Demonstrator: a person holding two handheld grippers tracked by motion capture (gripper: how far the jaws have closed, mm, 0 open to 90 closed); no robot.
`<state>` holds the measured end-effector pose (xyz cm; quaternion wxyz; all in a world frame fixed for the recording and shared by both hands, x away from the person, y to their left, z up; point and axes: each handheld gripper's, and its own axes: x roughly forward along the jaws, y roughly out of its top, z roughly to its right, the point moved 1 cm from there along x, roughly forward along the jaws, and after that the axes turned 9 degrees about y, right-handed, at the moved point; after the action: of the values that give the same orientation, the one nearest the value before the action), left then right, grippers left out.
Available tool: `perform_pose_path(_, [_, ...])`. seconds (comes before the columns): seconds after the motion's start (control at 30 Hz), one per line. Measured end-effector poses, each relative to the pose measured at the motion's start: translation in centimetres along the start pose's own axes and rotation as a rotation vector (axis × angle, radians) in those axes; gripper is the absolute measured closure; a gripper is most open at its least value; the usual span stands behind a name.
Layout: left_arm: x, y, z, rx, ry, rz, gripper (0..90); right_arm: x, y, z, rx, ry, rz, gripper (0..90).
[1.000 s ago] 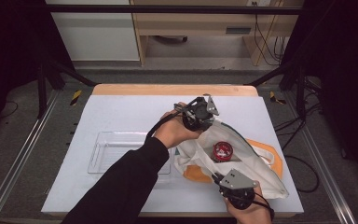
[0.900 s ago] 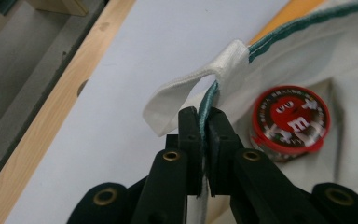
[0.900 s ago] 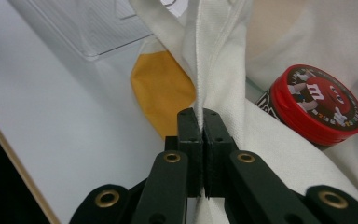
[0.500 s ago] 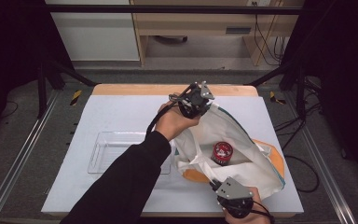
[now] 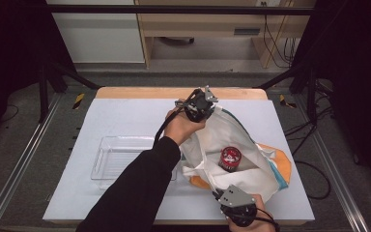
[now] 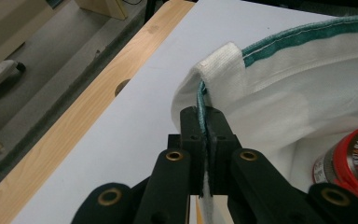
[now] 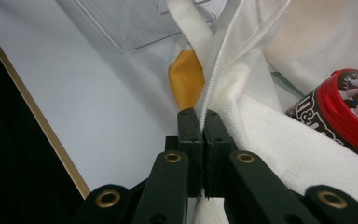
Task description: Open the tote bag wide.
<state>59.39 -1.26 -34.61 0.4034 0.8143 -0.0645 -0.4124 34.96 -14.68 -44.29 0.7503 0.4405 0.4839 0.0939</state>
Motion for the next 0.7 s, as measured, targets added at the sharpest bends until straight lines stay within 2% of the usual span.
perform_pose_path(0.27, [1.3,-0.2,0.1,0.003,0.004,-0.019,88.0,0.1,0.0,-0.1,0.011,0.026,0.021,88.8])
perform_pose_path(0.53, [3.3,-0.4,0.5,-0.003,-0.007,-0.060,88.0,0.6,-0.3,0.0,0.023,0.039,-0.006,88.8])
perform_pose_path(0.7, [4.4,-0.6,1.0,0.012,-0.012,-0.085,88.0,0.6,-0.4,-0.1,0.026,0.042,-0.010,88.8])
